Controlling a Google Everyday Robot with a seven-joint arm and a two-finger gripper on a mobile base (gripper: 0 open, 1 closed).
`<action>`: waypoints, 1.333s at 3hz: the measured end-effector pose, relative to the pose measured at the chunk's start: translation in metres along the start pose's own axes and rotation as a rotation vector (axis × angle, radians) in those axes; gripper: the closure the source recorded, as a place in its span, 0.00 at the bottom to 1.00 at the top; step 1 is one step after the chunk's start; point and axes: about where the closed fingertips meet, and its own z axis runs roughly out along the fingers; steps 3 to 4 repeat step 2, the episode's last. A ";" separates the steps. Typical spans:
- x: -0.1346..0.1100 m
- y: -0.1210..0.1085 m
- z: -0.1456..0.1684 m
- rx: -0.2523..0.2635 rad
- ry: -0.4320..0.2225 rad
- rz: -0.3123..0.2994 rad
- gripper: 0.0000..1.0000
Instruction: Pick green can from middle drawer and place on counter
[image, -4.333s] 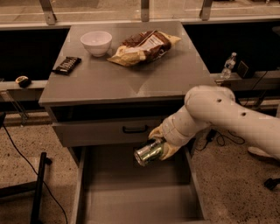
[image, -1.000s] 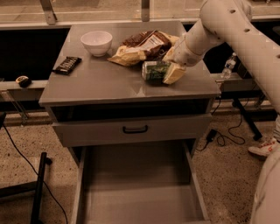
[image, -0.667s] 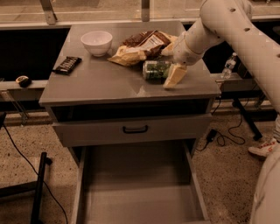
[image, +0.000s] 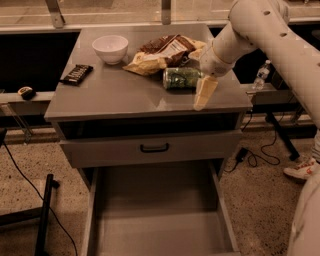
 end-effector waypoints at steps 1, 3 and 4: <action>-0.002 0.006 -0.036 0.058 0.014 0.028 0.00; -0.010 0.020 -0.084 0.132 0.045 0.020 0.00; -0.010 0.020 -0.084 0.132 0.045 0.020 0.00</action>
Offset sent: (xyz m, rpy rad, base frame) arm -0.0943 -0.0430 0.1191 -0.0392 -0.2090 -0.1280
